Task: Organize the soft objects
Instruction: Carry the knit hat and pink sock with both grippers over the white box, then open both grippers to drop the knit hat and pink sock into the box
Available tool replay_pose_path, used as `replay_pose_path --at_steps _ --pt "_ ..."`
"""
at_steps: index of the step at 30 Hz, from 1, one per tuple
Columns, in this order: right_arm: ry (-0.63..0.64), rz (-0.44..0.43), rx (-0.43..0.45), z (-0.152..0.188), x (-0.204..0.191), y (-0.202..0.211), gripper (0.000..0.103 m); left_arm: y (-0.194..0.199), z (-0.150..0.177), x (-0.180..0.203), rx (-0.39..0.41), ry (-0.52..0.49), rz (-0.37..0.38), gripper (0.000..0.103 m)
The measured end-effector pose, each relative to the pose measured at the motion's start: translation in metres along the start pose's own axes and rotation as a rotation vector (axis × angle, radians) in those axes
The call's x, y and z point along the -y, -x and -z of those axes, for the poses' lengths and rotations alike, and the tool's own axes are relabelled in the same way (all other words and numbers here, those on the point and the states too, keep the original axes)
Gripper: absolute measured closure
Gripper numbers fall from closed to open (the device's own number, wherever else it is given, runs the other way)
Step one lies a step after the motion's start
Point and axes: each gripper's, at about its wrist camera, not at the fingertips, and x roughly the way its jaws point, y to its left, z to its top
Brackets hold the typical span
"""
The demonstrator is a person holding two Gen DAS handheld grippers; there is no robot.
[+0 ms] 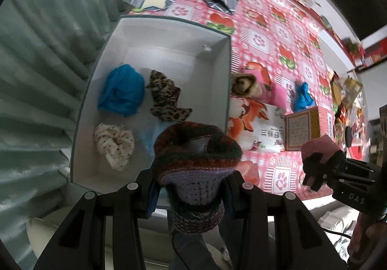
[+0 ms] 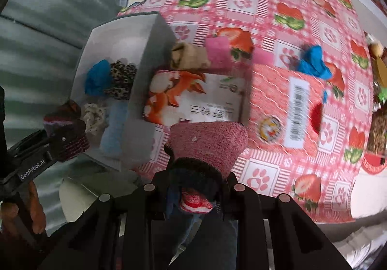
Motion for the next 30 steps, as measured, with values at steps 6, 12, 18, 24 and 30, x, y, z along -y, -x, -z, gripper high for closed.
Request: replay_pose_path --at_steps 6,12,18,24,30 --pt "0.076 -0.003 -0.015 -0.017 -0.025 -0.003 0.075 0.004 0.002 -0.018 0.013 0.067 -0.006 0.057" --pt "0.14 -0.005 -0.023 -0.032 -0.047 -0.004 0.075 0.004 0.001 -0.029 0.016 0.111 -0.009 0.057" --pt "0.185 -0.011 -0.039 -0.042 -0.063 -0.01 0.075 -0.001 0.0 -0.038 0.006 0.142 -0.019 0.057" --pt "0.214 -0.023 -0.048 -0.052 -0.075 -0.015 0.075 -0.006 -0.003 -0.043 -0.004 0.161 -0.028 0.057" --pt "0.24 -0.034 -0.051 -0.062 -0.087 -0.018 0.075 -0.01 -0.006 -0.042 -0.015 0.162 -0.036 0.057"
